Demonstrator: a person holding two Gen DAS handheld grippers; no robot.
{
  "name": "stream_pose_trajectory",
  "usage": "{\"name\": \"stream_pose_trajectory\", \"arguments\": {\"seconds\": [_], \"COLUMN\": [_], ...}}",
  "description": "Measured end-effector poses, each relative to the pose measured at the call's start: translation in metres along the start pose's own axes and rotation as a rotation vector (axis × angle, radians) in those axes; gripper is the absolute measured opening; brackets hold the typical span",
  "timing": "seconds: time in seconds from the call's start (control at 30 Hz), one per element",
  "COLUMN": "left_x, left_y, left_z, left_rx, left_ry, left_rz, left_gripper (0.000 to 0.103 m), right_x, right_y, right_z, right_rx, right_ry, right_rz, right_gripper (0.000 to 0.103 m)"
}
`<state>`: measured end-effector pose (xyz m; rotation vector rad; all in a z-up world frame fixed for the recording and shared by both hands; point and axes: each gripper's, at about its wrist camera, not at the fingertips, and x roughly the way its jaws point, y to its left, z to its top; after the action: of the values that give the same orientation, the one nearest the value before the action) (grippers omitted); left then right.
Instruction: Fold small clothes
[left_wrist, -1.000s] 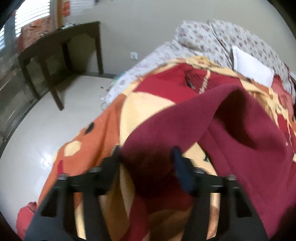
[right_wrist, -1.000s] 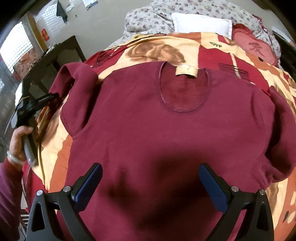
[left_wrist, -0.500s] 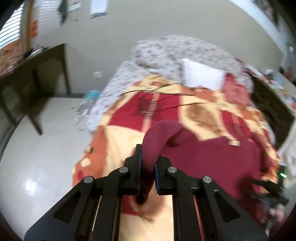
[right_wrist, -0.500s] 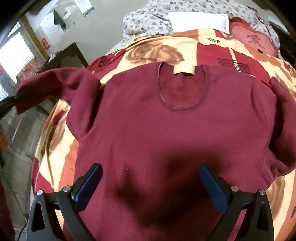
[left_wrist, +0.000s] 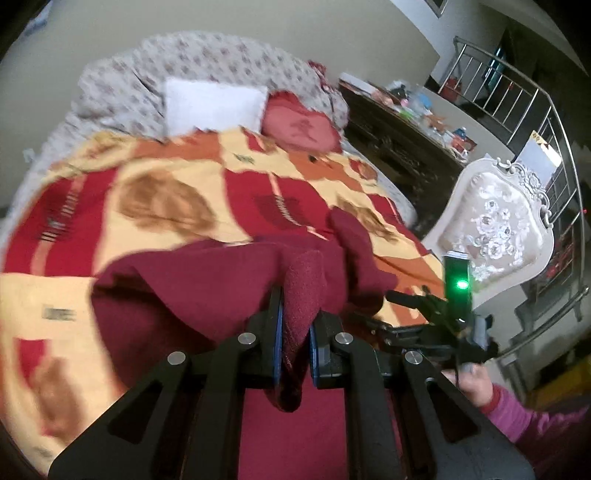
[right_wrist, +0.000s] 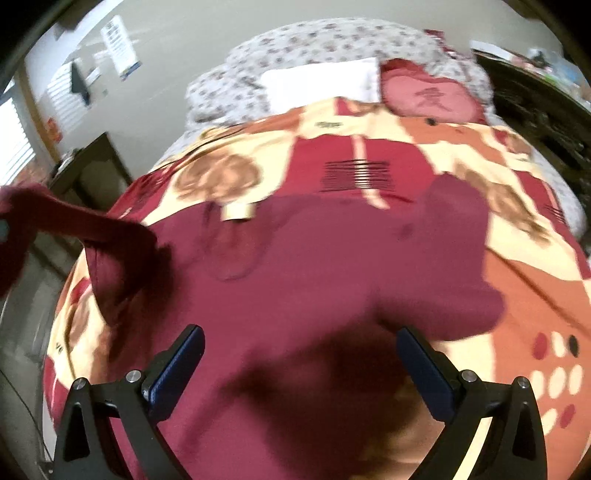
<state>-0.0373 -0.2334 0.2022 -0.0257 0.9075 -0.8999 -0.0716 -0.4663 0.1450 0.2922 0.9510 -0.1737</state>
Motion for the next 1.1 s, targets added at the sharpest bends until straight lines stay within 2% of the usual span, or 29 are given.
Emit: {"name": "stream_pose_trajectory", "arguments": {"seconds": [0.07, 0.2, 0.27, 0.33, 0.43, 0.5, 0.57, 0.67, 0.7, 0.77, 0.83, 0.9, 0.97, 1.0, 1.1], "left_x": [0.029, 0.097, 0.112, 0.112, 0.078, 0.048, 0.019, -0.015, -0.020, -0.027, -0.038, -0.050, -0.064, -0.067, -0.068], "left_y": [-0.008, -0.021, -0.024, -0.029, -0.027, -0.015, 0.002, 0.020, 0.024, 0.030, 0.035, 0.033, 0.032, 0.033, 0.051], "left_z": [-0.005, -0.027, -0.036, -0.042, -0.041, -0.042, -0.043, -0.046, -0.047, -0.049, -0.051, -0.052, -0.048, -0.045, -0.038], "left_rx": [-0.012, -0.083, -0.098, -0.060, -0.010, -0.011, -0.028, -0.027, -0.029, -0.048, -0.075, -0.082, -0.087, -0.086, -0.092], "left_ry": [0.011, 0.155, 0.215, 0.269, 0.213, 0.165, 0.121, 0.076, 0.079, 0.094, 0.089, 0.070, 0.027, 0.010, -0.040], "left_rz": [-0.003, -0.042, -0.058, -0.032, -0.001, 0.015, 0.048, 0.058, 0.046, -0.024, -0.121, -0.166, -0.192, -0.180, -0.019], "left_gripper": [0.010, 0.010, 0.011, 0.011, 0.011, 0.022, 0.026, 0.031, 0.031, 0.031, 0.041, 0.068, 0.070, 0.070, 0.070], "right_x": [-0.003, -0.003, -0.002, -0.002, -0.001, 0.001, 0.004, 0.012, 0.015, 0.019, 0.020, 0.021, 0.023, 0.023, 0.024], "right_y": [-0.014, -0.038, -0.046, -0.052, -0.056, -0.052, -0.047, -0.036, -0.032, -0.024, -0.016, -0.007, -0.001, 0.001, 0.005], "right_z": [-0.002, -0.008, -0.009, -0.011, -0.011, -0.011, -0.011, -0.010, -0.009, -0.009, -0.009, -0.011, -0.012, -0.013, -0.018], "right_rx": [0.033, 0.117, 0.132, 0.142, 0.150, 0.139, 0.129, 0.112, 0.108, 0.102, 0.092, 0.078, 0.063, 0.055, 0.069], "right_ry": [-0.003, 0.010, 0.023, 0.022, 0.023, 0.032, 0.036, 0.051, 0.056, 0.066, 0.069, 0.076, 0.091, 0.097, 0.120], "right_rz": [-0.003, 0.011, 0.002, -0.004, 0.010, 0.034, 0.041, 0.067, 0.072, 0.093, 0.116, 0.148, 0.154, 0.158, 0.227], "right_gripper": [0.103, 0.103, 0.103, 0.103, 0.103, 0.103, 0.103, 0.103, 0.103, 0.103, 0.103, 0.103, 0.103, 0.103, 0.103]}}
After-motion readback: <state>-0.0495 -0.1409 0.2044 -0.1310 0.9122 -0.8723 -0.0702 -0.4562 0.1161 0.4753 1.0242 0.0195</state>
